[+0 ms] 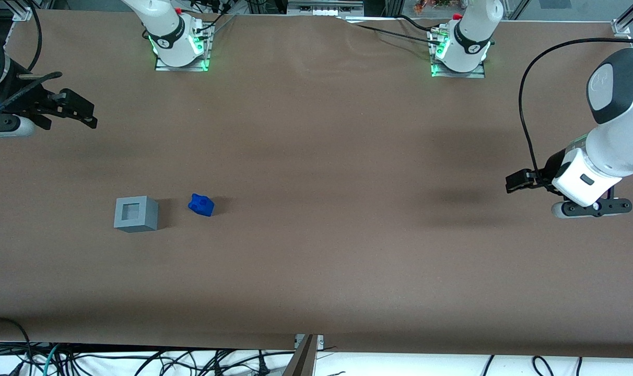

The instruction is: Insert blue part into gray base with right arm

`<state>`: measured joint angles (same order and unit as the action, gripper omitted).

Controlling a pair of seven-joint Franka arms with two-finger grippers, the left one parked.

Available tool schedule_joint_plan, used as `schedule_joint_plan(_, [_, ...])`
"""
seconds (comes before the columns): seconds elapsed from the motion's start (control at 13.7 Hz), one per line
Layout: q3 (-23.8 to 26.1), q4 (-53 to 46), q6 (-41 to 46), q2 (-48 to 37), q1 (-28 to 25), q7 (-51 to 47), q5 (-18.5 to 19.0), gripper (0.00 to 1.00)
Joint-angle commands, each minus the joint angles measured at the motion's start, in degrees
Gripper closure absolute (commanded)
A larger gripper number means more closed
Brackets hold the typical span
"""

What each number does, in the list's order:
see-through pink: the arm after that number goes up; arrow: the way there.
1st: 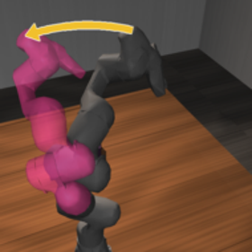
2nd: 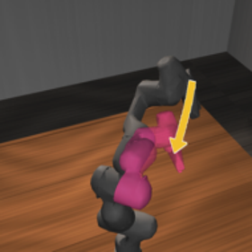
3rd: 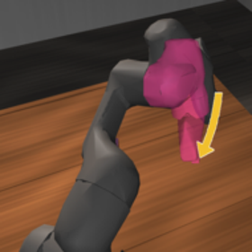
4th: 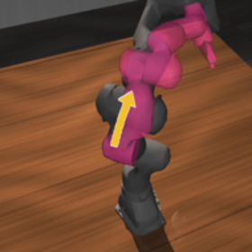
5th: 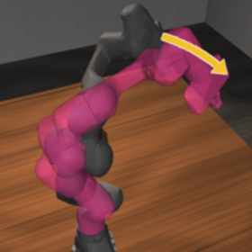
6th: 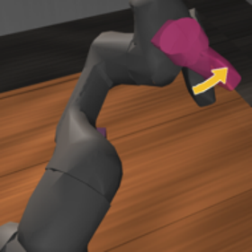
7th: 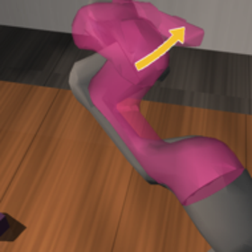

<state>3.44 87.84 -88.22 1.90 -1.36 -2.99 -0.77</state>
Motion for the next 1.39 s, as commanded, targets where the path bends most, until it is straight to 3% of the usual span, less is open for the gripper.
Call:
schedule_joint_plan(0.0, [1.2, -0.3, 0.7, -0.7, 0.8, 0.1, 2.2, 0.01])
schedule_joint_plan(1.31, [1.2, 0.7, 1.4, -0.4, 0.7, 0.7, 1.8, 0.01])
